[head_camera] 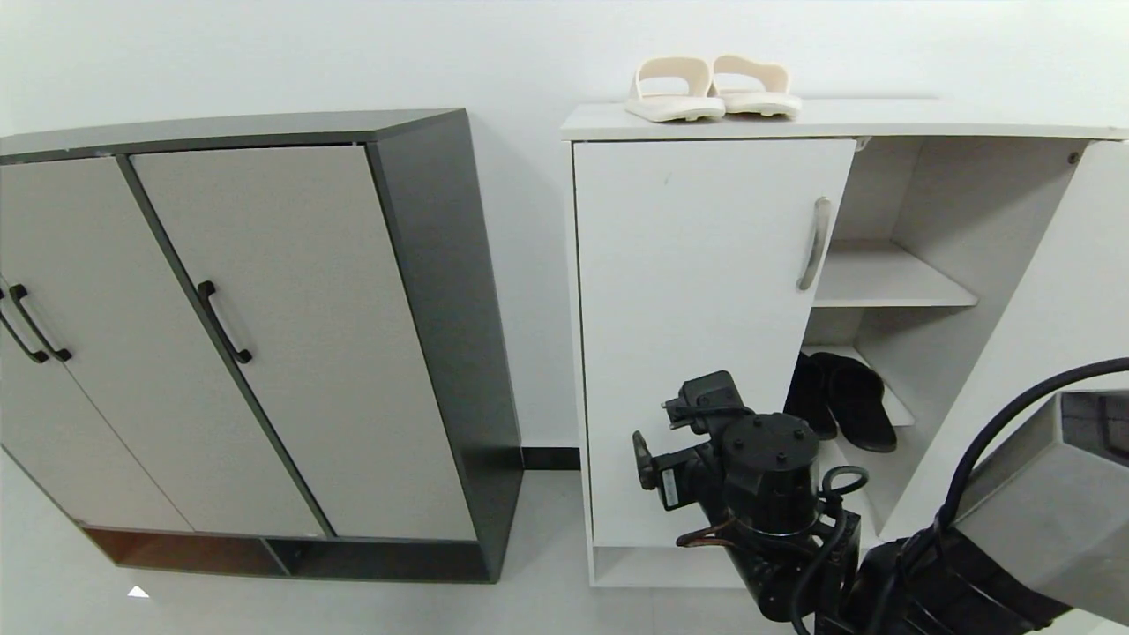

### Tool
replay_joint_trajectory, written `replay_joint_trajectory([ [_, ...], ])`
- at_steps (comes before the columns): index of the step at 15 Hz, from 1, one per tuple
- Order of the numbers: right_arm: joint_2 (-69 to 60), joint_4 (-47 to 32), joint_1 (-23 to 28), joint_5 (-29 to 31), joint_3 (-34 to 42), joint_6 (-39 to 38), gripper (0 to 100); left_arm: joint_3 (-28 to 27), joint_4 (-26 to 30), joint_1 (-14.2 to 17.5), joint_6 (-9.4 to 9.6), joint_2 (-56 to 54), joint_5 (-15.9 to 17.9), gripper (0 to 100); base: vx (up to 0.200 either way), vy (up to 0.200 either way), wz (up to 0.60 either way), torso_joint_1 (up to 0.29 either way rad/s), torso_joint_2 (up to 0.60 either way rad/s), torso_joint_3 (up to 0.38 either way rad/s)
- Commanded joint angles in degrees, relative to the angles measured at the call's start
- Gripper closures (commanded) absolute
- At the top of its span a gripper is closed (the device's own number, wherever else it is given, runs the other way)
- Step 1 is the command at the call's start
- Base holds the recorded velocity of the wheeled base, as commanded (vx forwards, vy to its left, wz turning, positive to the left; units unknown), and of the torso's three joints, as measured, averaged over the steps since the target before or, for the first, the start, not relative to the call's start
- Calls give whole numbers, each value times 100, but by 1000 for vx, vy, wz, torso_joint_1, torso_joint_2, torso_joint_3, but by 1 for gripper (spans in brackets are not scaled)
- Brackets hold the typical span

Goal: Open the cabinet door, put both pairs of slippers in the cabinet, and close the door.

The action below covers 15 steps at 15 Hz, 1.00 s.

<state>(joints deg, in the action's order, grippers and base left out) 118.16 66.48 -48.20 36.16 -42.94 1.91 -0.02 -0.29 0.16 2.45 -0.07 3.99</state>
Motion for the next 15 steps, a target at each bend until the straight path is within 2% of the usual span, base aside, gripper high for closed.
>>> replay_joint_trajectory([
  [1, 31, 15, -5, -3, 31, 11, 0, 2, 3, -7, 1, 7, -3, 100, 0, 0, 0, 0, 0, 0],
  [15, 58, 76, 39, 5, 22, 11, 0, 2, 3, -7, -34, 7, -3, 100, 0, 0, 0, 0, 0, 0],
])
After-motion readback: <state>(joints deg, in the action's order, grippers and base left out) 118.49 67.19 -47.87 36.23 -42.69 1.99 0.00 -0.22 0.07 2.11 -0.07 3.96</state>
